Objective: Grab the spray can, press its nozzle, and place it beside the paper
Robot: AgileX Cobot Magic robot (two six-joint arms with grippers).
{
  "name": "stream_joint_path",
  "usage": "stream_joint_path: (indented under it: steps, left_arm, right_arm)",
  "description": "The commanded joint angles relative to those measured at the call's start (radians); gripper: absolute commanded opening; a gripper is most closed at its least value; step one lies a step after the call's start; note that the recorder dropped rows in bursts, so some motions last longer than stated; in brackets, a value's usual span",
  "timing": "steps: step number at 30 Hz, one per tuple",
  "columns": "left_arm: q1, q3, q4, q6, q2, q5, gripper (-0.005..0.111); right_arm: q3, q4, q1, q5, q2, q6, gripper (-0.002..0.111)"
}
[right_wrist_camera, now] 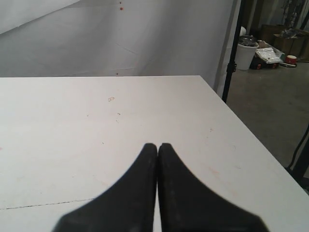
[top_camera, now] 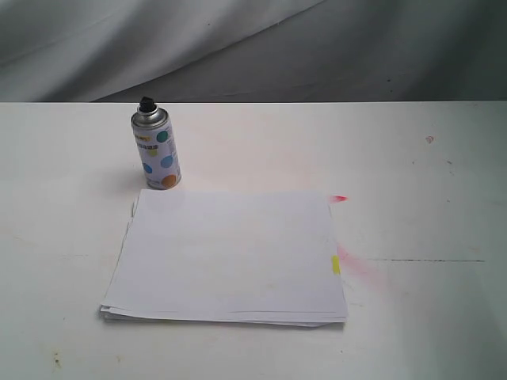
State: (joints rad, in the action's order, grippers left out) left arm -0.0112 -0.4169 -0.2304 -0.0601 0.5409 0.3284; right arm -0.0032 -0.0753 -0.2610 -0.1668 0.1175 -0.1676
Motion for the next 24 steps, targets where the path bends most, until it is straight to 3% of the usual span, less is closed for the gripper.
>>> stream_joint_path:
  steps: [1, 10, 15, 19, 24]
  left_arm:
    - [-0.001, -0.007, -0.057, 0.012, 0.007, -0.028, 0.0]
    - [0.002, -0.033, -0.068, -0.062, 0.048, -0.111, 0.0]
    - [0.004, -0.215, -0.091, -0.13, 0.24, 0.04, 0.0]
    - [0.004, -0.341, -0.23, -0.202, 0.431, 0.028, 0.0]
    - [0.019, -0.342, -0.467, -0.453, 0.594, -0.132, 0.0]
  right_arm:
    - [0.003, 0.009, -0.007, 0.001, -0.007, -0.003, 0.0]
    - [0.003, 0.009, -0.007, 0.001, -0.007, -0.001, 0.0]
    - [0.003, 0.009, -0.007, 0.001, -0.007, -0.001, 0.0]
    - [0.003, 0.009, -0.007, 0.001, -0.007, -0.001, 0.0]
    - [0.003, 0.009, -0.007, 0.001, -0.007, -0.003, 0.0]
